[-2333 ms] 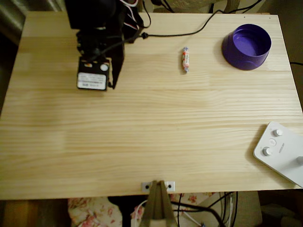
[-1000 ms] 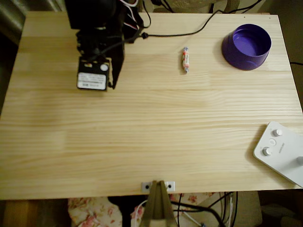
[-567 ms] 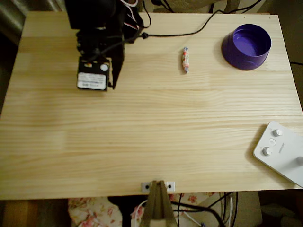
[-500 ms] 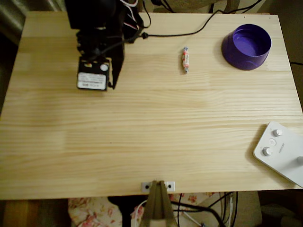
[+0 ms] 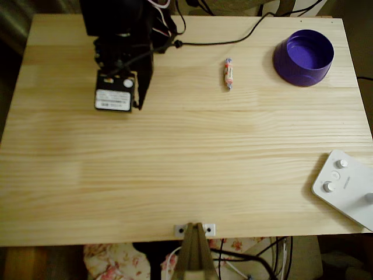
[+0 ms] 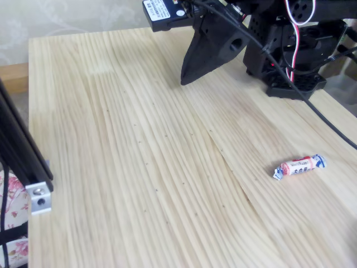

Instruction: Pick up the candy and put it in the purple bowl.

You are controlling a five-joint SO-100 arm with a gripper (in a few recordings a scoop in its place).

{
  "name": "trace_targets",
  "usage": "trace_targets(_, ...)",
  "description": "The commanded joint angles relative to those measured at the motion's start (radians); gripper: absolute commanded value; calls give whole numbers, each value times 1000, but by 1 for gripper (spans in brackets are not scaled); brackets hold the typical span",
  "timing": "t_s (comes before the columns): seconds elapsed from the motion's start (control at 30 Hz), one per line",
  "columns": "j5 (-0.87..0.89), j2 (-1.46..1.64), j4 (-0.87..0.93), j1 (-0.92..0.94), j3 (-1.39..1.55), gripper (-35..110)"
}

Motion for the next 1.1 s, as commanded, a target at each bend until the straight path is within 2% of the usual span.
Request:
trace_targets(0.0,-6,17,6,12,-15,-1)
trace_targets(1.07,-29,17,6,-12,-15,-1)
